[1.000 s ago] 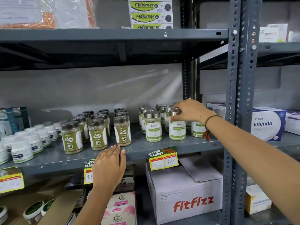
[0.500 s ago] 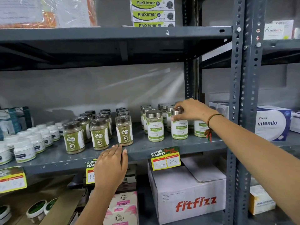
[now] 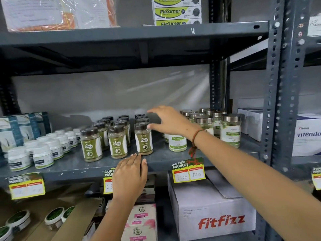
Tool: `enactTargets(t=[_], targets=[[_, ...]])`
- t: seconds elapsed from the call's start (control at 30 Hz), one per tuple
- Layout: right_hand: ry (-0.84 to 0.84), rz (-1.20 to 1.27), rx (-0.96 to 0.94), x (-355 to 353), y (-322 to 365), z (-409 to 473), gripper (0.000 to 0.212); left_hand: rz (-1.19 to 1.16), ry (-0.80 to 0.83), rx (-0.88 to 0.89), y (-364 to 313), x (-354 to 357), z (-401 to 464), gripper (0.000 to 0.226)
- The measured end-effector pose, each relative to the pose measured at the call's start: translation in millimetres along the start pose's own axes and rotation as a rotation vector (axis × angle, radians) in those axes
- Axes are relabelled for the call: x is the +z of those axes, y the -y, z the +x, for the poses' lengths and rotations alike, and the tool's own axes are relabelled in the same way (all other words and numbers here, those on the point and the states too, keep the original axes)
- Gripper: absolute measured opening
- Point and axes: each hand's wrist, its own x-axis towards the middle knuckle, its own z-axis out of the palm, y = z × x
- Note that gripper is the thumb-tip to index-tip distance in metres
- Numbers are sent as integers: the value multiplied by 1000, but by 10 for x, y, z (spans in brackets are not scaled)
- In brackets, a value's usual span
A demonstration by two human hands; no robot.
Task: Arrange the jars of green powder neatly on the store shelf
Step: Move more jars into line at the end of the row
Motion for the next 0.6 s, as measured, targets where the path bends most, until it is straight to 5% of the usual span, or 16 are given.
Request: enactTargets(t=[0.27,0.6], targets=[[197,4,26,338,162,292,73,3,-13,23,19,29,8,43],[165,43,78,324,159,291,78,7,-14,25,31,23,8,43]])
